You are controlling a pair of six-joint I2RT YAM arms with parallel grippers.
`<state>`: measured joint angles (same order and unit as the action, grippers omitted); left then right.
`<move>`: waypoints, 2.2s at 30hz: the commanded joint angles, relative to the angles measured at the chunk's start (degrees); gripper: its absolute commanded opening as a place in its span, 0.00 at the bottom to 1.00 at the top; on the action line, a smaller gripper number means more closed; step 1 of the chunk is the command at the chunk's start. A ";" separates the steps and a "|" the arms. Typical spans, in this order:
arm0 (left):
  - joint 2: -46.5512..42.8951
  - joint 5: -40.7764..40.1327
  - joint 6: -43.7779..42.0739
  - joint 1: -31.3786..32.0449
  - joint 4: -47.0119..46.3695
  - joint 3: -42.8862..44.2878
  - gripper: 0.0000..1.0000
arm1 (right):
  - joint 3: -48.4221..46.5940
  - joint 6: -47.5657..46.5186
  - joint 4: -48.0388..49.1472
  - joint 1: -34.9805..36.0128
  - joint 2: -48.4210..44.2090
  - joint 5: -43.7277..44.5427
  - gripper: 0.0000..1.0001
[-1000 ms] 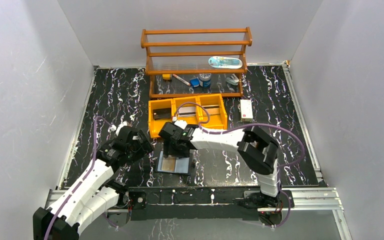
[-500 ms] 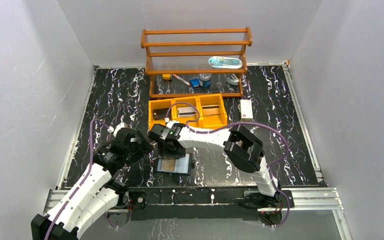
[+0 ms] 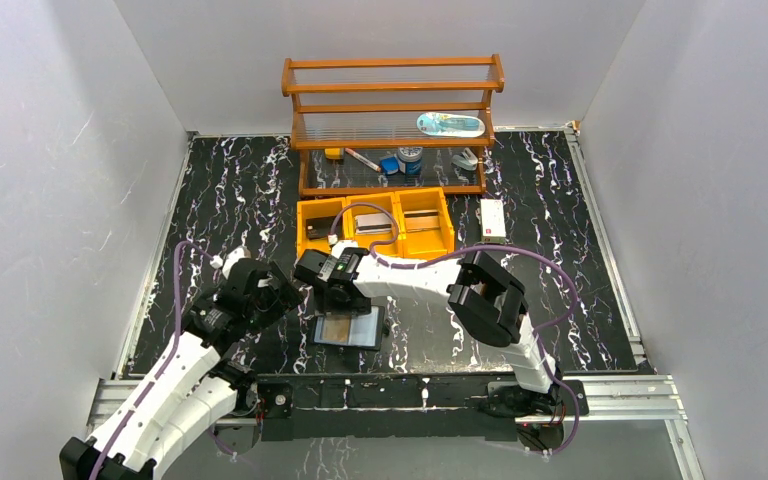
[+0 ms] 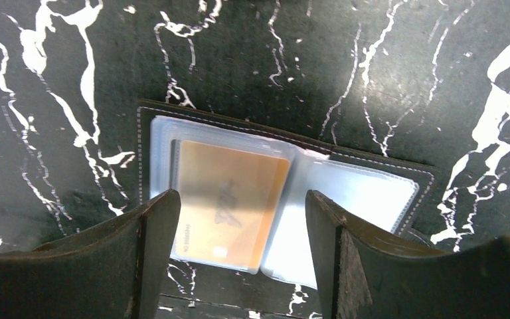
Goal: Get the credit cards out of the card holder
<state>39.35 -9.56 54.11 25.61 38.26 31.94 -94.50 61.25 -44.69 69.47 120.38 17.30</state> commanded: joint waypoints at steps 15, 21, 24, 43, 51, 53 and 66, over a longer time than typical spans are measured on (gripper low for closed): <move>-5.54 -6.46 3.43 -0.31 5.07 1.75 0.86 | -1.32 0.74 1.54 0.22 1.39 -0.99 0.74; -5.34 -5.95 2.95 -0.32 4.81 1.82 0.89 | -0.86 -0.05 2.22 0.22 2.09 -1.76 0.75; -5.25 -5.69 2.69 -0.31 4.59 1.84 0.89 | 0.10 0.04 1.75 0.22 2.09 -2.17 0.72; -0.85 12.84 -6.37 -0.32 -5.07 -0.03 0.87 | 24.52 0.39 29.16 -4.02 -12.90 -14.32 0.53; 4.37 27.72 -8.65 -0.32 -15.05 -3.99 0.74 | 33.83 2.87 39.67 -7.04 -17.23 -20.15 0.53; 6.09 30.71 -9.13 -0.27 -16.33 -4.64 0.69 | 34.29 2.99 39.84 -7.15 -17.49 -20.25 0.53; 13.47 38.31 -10.55 -0.29 -22.59 -7.50 0.40 | 35.81 2.82 40.91 -7.66 -18.07 -21.82 0.54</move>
<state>51.31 24.53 44.62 25.34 18.39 24.49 -59.35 64.34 -3.18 61.82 103.48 -2.35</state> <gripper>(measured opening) 0.459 0.624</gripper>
